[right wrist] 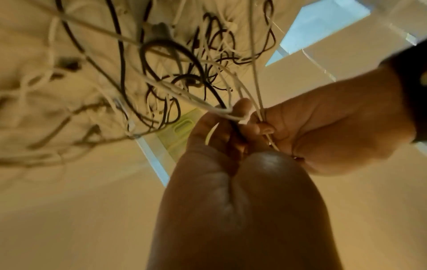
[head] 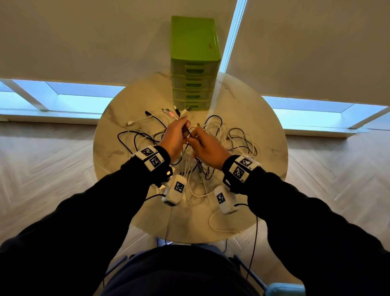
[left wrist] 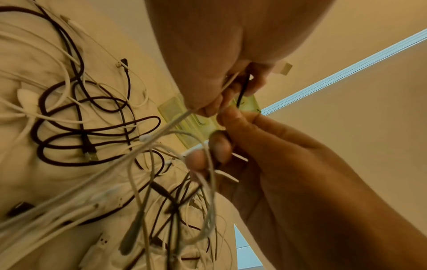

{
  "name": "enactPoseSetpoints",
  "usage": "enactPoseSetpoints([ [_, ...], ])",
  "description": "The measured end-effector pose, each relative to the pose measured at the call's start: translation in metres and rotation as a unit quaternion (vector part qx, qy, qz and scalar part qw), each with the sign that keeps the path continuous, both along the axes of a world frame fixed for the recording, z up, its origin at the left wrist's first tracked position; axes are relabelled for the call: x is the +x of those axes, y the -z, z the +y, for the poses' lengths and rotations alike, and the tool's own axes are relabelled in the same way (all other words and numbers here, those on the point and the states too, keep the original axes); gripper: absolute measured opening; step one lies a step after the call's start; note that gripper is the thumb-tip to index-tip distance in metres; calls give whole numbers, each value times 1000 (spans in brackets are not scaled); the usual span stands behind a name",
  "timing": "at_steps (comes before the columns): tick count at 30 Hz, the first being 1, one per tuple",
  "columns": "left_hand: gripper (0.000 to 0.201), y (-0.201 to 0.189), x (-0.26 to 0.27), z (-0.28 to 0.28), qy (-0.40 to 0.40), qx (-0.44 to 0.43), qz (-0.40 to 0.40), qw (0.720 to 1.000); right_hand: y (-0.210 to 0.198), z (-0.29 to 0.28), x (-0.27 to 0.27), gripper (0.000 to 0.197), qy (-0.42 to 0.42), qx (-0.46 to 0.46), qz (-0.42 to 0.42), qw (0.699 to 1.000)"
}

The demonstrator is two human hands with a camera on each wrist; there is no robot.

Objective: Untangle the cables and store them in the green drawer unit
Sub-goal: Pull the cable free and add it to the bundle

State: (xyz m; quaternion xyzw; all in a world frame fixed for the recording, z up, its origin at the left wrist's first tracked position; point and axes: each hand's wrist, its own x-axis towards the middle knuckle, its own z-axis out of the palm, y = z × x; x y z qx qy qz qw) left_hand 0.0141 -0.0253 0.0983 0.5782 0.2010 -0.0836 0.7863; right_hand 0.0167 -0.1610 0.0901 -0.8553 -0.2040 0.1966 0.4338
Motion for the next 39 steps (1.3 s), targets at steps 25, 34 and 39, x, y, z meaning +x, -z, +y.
enactPoseSetpoints([
  [25,36,1,-8,-16,18,29,-25,999,7,-9,-16,18,14,-16,-97,995],
  [34,37,-39,23,30,-27,-58,-90,994,18,-34,-18,28,-62,-69,-99,991],
  [39,37,-58,34,46,-103,-43,-124,986,32,-64,-5,29,-28,-224,-112,968],
])
